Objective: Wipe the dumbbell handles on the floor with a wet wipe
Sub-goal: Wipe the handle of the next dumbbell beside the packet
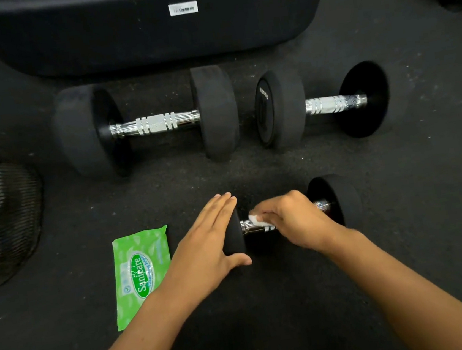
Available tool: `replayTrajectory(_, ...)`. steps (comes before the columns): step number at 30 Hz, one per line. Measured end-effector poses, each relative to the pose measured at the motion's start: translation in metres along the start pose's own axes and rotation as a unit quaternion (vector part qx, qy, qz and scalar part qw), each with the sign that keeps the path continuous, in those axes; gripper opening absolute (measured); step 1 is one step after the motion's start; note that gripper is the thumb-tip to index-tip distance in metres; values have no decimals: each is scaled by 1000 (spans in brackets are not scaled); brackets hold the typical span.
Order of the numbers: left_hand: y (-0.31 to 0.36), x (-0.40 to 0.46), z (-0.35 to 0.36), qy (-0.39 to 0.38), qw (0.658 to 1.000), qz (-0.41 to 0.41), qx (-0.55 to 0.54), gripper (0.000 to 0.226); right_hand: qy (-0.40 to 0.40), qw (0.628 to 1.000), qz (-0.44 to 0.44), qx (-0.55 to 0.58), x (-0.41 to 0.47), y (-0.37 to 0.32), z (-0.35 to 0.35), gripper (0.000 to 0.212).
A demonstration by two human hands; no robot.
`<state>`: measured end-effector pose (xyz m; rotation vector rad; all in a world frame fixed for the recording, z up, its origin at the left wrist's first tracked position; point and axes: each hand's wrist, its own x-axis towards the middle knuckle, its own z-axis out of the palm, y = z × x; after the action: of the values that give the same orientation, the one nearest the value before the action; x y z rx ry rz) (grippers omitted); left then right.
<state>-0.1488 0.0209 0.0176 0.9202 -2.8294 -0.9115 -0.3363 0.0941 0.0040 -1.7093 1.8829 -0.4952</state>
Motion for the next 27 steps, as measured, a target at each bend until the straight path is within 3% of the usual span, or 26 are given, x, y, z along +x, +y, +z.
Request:
replayTrajectory(2,1,-1,0,-4,1000,3,-2,103,38,998,-56,1,-15,5,2,25)
replayTrajectory(8,-1,1,-1,0,1000,5,-9,102,128,986,-90,-64,-26,7,27,31)
replayTrajectory(11,0,0,-1,0,1000,6,-15,102,124,980,-133,-81,-36,22,27,37)
replayTrajectory(15,-2,2,-1,2,1000,6,-9,102,158,980,-97,-75,-31,13,37,36)
replayTrajectory(19,-1,1,1,6,1000,4,-13,103,140,970,-162,-112,-43,27,31,35)
replayTrajectory(24,-3,4,0,8,1000,2,-8,103,177,976,-90,-93,-32,11,50,33)
replayTrajectory(27,-2,3,-1,9,1000,4,-11,103,141,967,-170,-125,-47,25,38,42)
